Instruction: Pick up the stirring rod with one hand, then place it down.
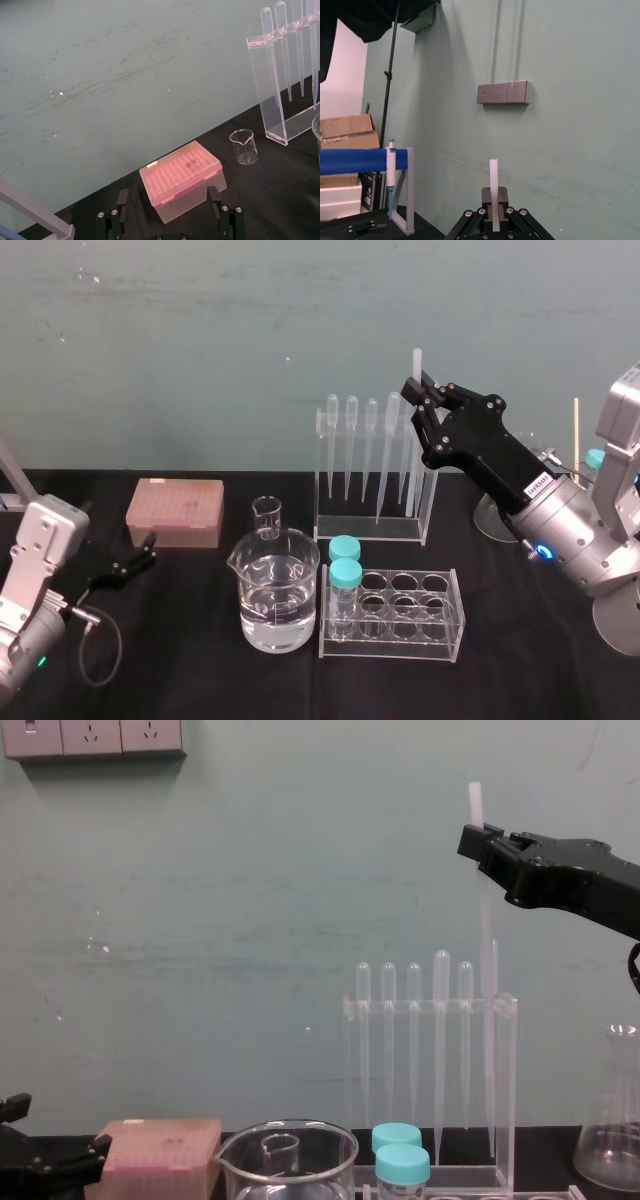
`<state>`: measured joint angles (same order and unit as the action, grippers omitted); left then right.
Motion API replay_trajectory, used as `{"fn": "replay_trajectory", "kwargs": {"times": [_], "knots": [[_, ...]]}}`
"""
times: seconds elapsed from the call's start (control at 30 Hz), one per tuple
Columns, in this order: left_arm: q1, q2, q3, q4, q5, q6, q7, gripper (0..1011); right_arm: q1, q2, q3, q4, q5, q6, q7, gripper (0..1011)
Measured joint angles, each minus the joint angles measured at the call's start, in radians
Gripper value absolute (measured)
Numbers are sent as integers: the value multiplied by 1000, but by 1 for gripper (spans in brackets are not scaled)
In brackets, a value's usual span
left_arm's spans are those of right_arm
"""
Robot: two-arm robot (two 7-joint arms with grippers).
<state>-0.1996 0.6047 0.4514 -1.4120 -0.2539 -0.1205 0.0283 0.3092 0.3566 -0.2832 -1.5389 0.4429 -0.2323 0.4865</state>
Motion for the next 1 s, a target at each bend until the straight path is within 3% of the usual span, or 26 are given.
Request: {"fn": "replay_trajectory", "kwargs": {"times": [1.0], "knots": [[0,0,0,0,0,0,0,1000,2,4,-11,10,3,10,6,65]]}}
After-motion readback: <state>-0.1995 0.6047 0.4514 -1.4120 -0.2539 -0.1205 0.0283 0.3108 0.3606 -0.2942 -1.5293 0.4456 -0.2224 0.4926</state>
